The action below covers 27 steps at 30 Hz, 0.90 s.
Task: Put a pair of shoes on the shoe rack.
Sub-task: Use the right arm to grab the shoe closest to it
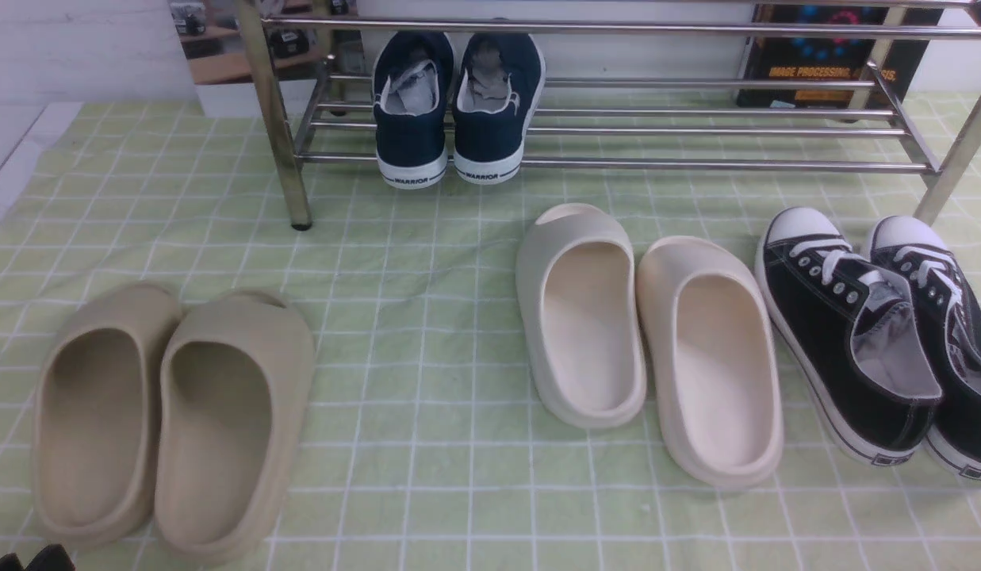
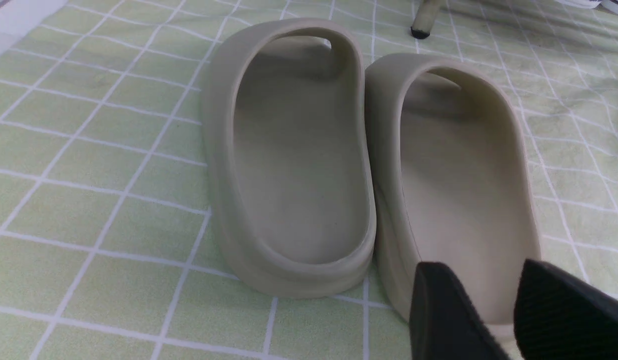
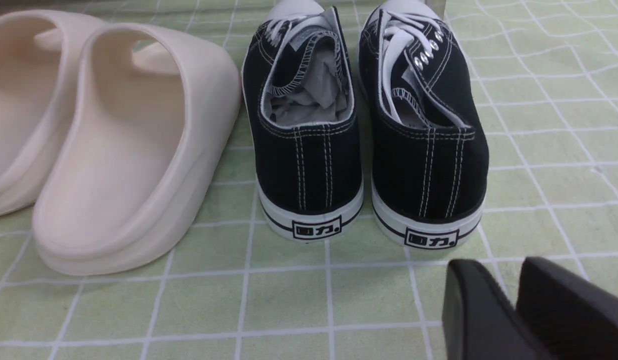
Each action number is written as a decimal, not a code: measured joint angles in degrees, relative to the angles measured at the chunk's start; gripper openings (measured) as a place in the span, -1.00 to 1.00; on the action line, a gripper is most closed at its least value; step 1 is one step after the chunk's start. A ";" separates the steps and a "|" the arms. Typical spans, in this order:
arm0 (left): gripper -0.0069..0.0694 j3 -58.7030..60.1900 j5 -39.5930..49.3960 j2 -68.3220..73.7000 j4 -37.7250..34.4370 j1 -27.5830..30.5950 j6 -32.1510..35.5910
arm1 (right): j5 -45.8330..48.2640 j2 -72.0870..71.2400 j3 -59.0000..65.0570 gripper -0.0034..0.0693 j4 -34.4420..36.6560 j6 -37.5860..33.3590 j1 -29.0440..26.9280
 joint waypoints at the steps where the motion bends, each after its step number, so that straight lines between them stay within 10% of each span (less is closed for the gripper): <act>1: -0.20 0.00 0.00 0.00 0.00 0.00 0.00 | 0.00 0.00 0.00 -0.37 1.33 0.00 0.00; 15: -0.20 0.00 0.00 0.00 0.00 0.00 0.00 | 0.00 0.00 0.00 -0.36 5.75 0.00 0.00; 27: -0.20 0.00 0.00 0.00 0.00 0.00 0.00 | 0.89 0.00 0.43 -0.33 42.94 9.59 0.00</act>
